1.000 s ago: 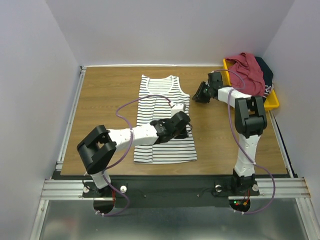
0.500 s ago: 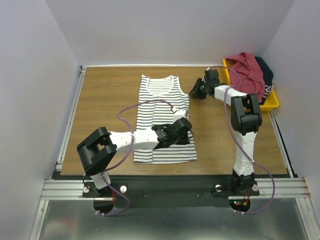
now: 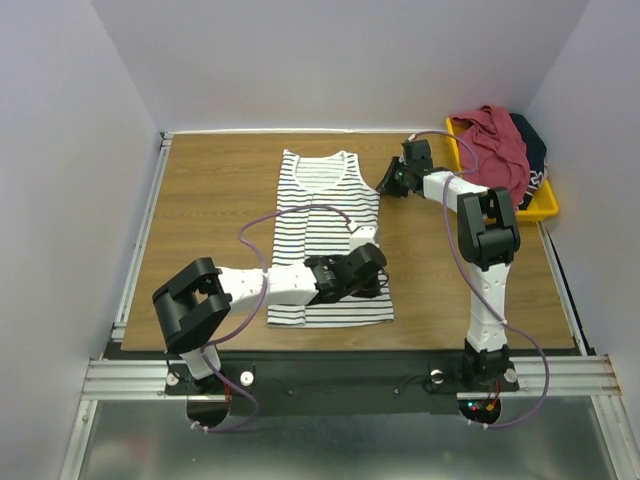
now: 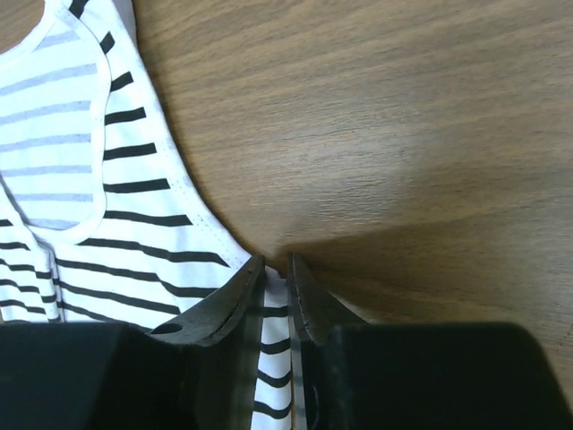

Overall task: Fold and stack the tank tops
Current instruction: Fold the tank top

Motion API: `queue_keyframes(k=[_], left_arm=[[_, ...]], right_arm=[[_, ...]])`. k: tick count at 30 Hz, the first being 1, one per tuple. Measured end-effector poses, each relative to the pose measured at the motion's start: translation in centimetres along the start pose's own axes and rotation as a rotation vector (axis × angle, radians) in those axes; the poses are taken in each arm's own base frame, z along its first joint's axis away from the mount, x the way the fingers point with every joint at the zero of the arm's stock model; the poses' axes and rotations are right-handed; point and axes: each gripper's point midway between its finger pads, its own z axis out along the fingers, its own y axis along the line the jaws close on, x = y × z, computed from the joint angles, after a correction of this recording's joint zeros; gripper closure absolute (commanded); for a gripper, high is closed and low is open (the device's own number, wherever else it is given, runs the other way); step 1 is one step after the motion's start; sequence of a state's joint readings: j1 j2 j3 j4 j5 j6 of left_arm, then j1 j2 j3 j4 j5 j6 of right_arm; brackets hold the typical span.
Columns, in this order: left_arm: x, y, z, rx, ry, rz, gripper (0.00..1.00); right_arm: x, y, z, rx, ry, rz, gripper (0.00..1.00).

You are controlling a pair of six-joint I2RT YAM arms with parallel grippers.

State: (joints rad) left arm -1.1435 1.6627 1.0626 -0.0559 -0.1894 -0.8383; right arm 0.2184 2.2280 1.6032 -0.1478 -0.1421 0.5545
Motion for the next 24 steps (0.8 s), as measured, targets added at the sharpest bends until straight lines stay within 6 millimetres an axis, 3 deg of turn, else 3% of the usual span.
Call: queue_keyframes(k=[7,9,12,17,24], left_arm=[[1.9,-2.6,1.3,0.022,0.037,0.065,0.81],[3.0,-3.4,2.2,0.021,0.055,0.086,0.75],[4.5,-3.4,2.8,0.001,0.081,0.115,0.73],[6.0,-3.2,2.9,-0.071,0.089,0.156,0.63],[6.3,-4.6,2.1,-0.110,0.064,0.191,0.61]], right_arm=[[0.0,-0.4,-0.1,0.018,-0.013,0.003,0.88],[0.0,-0.5,-0.1,0.019,-0.018,0.002,0.89],[0.0,-0.5,-0.1,0.023,-0.025,0.001,0.90],[0.0,-0.4,-0.1,0.025,-0.027,-0.002,0.91],[0.0,-0.4,-0.1,0.025,-0.027,0.002,0.92]])
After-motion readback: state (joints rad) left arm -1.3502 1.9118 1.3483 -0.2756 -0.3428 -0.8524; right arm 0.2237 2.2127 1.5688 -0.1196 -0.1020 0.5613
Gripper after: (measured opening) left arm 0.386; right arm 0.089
